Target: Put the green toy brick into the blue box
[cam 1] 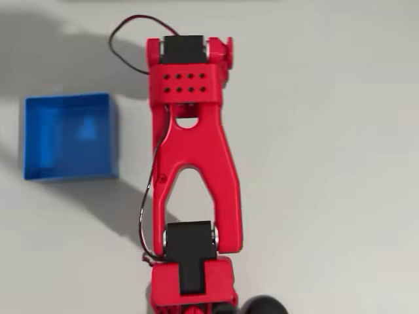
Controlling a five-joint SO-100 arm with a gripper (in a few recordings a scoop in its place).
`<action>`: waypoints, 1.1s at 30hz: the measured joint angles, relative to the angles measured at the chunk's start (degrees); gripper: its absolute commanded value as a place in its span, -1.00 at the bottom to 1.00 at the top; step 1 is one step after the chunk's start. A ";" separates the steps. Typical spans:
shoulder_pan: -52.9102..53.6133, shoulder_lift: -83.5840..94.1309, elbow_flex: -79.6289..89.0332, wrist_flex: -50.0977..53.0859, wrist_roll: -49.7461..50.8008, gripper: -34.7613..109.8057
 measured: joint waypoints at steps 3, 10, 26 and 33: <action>-4.75 0.00 0.00 0.79 -0.88 -0.52; -14.15 0.00 -1.85 2.02 -1.32 -0.52; -29.00 0.00 -1.93 2.99 -3.52 -0.52; -33.84 -0.09 0.62 2.72 -2.46 -0.52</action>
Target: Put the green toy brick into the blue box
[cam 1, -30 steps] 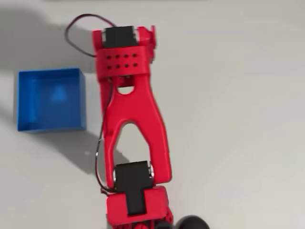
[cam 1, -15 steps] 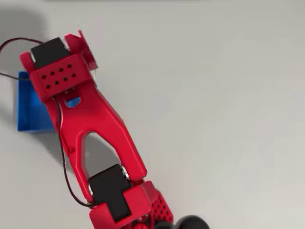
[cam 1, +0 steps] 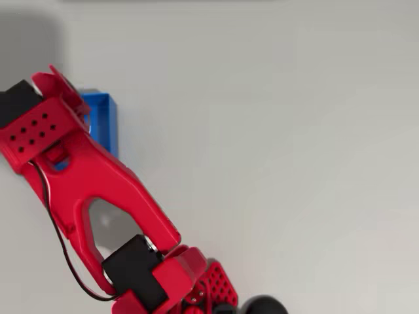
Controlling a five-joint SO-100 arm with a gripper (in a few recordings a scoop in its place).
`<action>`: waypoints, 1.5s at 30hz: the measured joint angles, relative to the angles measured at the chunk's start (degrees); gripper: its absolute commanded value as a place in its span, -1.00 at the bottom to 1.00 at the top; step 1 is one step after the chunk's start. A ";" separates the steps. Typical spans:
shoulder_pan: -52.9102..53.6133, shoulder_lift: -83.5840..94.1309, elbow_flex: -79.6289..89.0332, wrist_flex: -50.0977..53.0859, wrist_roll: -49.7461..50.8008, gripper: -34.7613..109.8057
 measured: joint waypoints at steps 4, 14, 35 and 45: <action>0.09 0.00 3.78 -1.67 1.05 -0.52; 0.18 0.00 7.65 -4.92 0.62 -0.52; 0.18 0.00 8.53 -4.92 -1.41 -0.34; 0.18 0.00 5.54 -1.93 -0.79 -0.52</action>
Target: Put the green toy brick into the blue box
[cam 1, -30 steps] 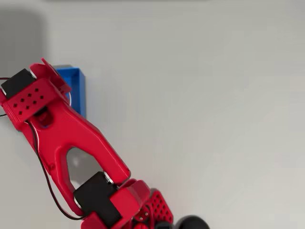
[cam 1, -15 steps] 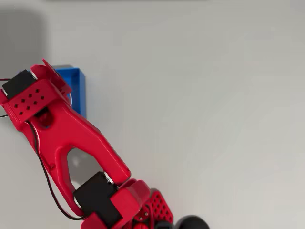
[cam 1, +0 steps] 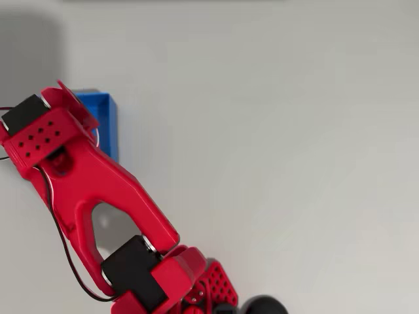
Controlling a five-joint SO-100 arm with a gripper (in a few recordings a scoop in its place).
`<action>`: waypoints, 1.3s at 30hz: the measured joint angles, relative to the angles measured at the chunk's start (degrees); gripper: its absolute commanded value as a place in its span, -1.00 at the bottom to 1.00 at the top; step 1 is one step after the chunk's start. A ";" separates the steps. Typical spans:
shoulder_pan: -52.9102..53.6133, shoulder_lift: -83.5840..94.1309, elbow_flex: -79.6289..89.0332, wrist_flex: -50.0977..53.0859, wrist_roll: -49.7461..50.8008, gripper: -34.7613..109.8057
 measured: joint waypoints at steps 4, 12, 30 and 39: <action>0.00 0.00 -3.87 3.08 0.00 -0.52; 1.05 0.00 -10.11 8.53 0.62 -0.52; 18.37 26.46 2.81 8.09 -6.33 -0.52; 34.28 34.01 16.08 -1.14 -10.02 -0.52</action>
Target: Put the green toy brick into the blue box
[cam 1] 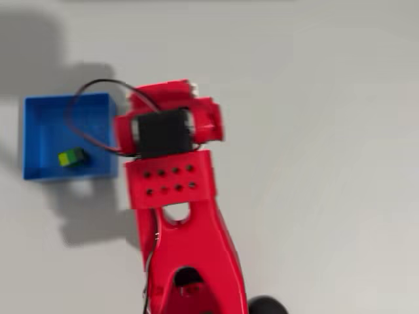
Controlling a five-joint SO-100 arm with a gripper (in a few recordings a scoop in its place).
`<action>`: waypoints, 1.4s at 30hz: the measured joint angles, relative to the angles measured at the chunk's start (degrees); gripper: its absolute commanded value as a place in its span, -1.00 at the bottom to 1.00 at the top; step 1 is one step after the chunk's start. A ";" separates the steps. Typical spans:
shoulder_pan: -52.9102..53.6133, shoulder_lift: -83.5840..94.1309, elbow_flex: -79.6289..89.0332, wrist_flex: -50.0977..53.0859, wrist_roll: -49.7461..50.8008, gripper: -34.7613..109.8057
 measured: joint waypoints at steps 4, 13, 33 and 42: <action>4.39 3.16 6.77 -5.89 -1.05 -0.52; 7.91 13.18 19.07 -10.46 -2.11 -0.52; 6.24 41.75 47.02 -17.14 -4.04 -0.52; 5.27 49.04 51.77 -17.31 -3.96 -0.52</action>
